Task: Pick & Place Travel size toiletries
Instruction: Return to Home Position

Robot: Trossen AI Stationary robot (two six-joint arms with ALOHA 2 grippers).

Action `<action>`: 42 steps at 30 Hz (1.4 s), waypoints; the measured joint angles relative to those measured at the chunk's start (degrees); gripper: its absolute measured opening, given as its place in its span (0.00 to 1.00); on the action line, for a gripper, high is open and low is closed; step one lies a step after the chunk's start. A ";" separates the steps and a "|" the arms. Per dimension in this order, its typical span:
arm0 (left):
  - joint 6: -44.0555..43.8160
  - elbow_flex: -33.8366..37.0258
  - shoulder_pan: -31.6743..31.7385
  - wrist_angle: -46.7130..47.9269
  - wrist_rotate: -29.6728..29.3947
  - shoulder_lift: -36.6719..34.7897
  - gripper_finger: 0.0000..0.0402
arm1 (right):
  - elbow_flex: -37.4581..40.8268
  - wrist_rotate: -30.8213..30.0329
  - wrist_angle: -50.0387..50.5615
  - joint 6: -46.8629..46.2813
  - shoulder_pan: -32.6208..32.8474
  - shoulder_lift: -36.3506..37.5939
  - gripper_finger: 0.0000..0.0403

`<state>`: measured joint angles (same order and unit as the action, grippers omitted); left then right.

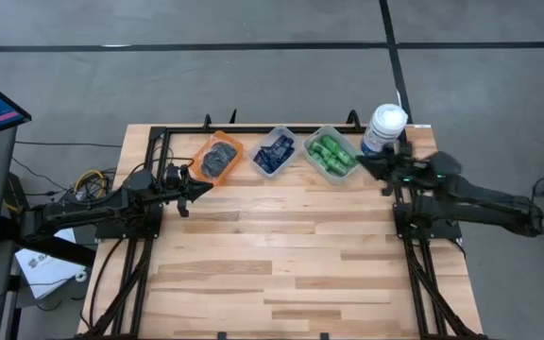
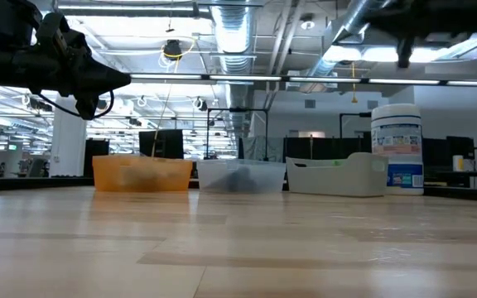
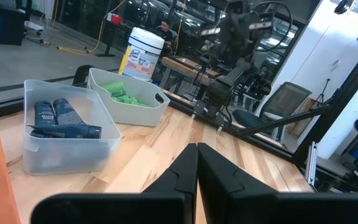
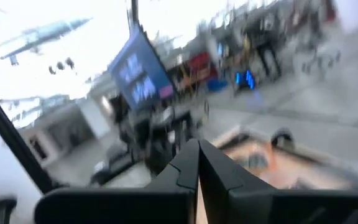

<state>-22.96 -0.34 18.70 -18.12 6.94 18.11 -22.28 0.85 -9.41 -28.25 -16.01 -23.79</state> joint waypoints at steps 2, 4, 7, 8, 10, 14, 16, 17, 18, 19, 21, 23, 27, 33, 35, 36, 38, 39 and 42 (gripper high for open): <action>0.00 0.00 0.02 -0.01 -0.02 0.00 0.01 | -1.41 -4.24 4.29 1.02 1.81 5.38 0.00; 0.00 0.00 0.00 -0.01 0.00 0.00 0.01 | -1.92 -8.05 9.03 1.25 4.20 9.66 0.00; 0.00 0.00 0.01 -0.01 0.00 0.00 0.01 | -1.75 -13.07 14.19 1.66 8.71 13.68 0.00; 0.00 0.00 0.01 -0.01 0.00 0.00 0.01 | -1.77 -14.97 15.24 1.68 10.26 14.26 0.00; 0.00 0.00 0.00 -0.01 -0.02 0.00 0.01 | -0.64 -18.12 16.16 2.47 13.16 14.26 0.00; 0.00 0.00 0.02 -0.01 0.00 0.00 0.01 | 3.20 -21.56 14.74 3.35 18.25 12.91 0.00; 0.00 0.00 0.01 -0.03 0.00 0.00 0.01 | 6.34 -21.85 12.15 3.50 20.37 12.37 0.00; 0.00 0.00 0.02 -0.01 -0.02 0.00 0.01 | 7.84 -21.88 9.73 4.26 21.42 12.17 0.00; 0.00 0.00 0.01 -0.01 0.00 0.00 0.01 | 9.29 -21.75 6.72 5.41 22.51 12.10 0.00; 0.00 0.00 0.01 -0.03 0.00 0.00 0.01 | 10.84 -21.63 4.31 6.99 23.42 12.30 0.00; 0.00 0.00 0.01 -0.03 0.00 0.00 0.01 | 13.81 -21.64 0.17 11.04 24.87 12.77 0.00; 0.00 0.00 0.02 -0.05 0.00 0.00 0.01 | 16.46 -21.79 -2.91 13.53 25.36 13.39 0.00; 0.00 0.00 0.00 -0.09 0.00 0.00 0.01 | 21.57 -21.89 -6.49 12.29 24.41 15.26 0.00; 0.00 0.00 0.02 -0.32 -0.02 0.00 0.01 | 21.79 -21.68 -0.91 10.19 22.98 17.98 0.00; 0.00 0.00 0.00 -0.36 -0.01 0.00 0.01 | 21.81 -21.29 2.06 10.52 23.09 18.49 0.00; 0.00 0.00 0.01 -0.37 0.00 0.00 0.01 | 21.81 -21.11 4.21 10.27 23.21 18.58 0.00; 0.00 0.00 0.02 -0.40 0.00 0.00 0.01 | 21.80 -20.84 5.86 8.19 23.54 18.37 0.00; 0.00 0.00 0.00 -0.43 -0.01 0.00 0.01 | 21.79 -20.71 5.86 7.89 23.54 18.13 0.00; 0.00 0.00 0.00 -0.45 -0.02 0.00 0.01 | 21.77 -20.75 6.08 7.82 23.48 17.75 0.00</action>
<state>-22.96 -0.34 18.70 -18.57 6.92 18.11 -0.51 -19.90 -3.33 -20.43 7.46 -6.04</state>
